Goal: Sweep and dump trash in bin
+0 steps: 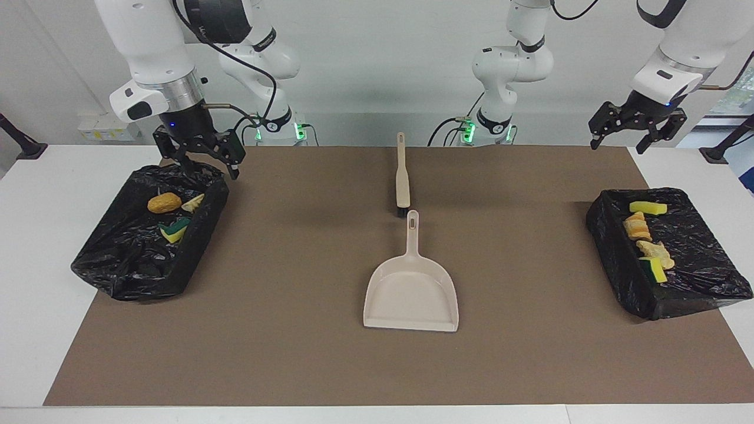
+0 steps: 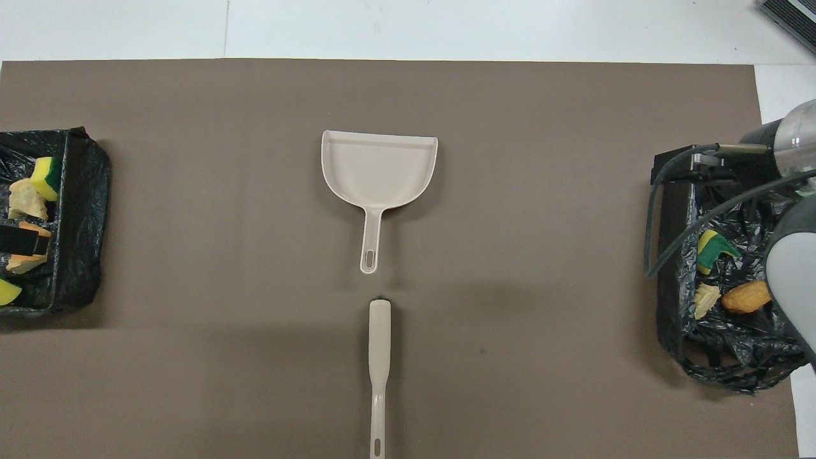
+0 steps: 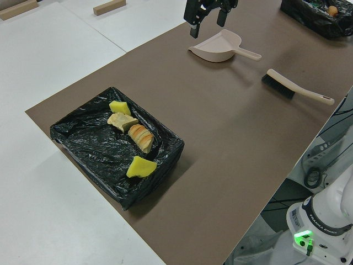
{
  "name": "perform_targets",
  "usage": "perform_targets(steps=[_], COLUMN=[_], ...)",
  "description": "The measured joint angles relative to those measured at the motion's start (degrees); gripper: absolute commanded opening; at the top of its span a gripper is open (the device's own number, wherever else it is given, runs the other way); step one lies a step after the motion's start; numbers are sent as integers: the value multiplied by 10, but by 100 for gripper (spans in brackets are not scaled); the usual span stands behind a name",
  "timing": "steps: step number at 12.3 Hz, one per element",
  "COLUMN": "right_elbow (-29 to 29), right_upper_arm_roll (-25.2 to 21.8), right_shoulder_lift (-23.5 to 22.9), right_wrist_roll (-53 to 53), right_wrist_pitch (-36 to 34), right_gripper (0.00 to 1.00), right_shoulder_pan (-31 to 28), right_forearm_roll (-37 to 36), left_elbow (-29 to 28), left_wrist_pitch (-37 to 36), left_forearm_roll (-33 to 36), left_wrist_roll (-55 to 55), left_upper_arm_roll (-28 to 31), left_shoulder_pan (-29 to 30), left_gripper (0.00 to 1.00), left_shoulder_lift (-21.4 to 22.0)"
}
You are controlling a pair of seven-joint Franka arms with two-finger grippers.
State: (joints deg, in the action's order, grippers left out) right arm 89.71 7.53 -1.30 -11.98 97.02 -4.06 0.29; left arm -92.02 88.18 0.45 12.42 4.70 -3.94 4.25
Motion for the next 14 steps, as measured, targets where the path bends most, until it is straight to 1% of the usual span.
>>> perform_targets(steps=[1,2,4,5,6,9,14], right_elbow=[-1,-2,-3,-3,-3,-3,-4], right_upper_arm_roll=[-6,-24,-82,-100,-107,-107,-107], right_shoulder_lift=[2,3,5,5,5,5,6], right_wrist_roll=[0,0,0,0,0,21,26], right_wrist_pitch=[-8,-15,-39,-51,-57,-80,-83], right_gripper=[100,100,100,100,100,100,100], right_shoulder_pan=[4,18,68,84,90,92,94], right_forearm_roll=[0,0,0,0,0,0,8], left_elbow=[2,3,3,4,5,7,7], left_wrist_pitch=[0,0,1,4,5,7,8], left_forearm_roll=[0,-1,-1,-1,-1,-1,-1], left_wrist_roll=[0,0,0,1,1,1,-6], left_upper_arm_roll=[0,0,0,-1,-2,-3,-3], left_shoulder_pan=[0,0,0,0,-1,-1,-1], left_gripper=[100,100,100,100,100,100,100], left_shoulder_lift=[-3,-6,-10,-11,-10,-10,-11])
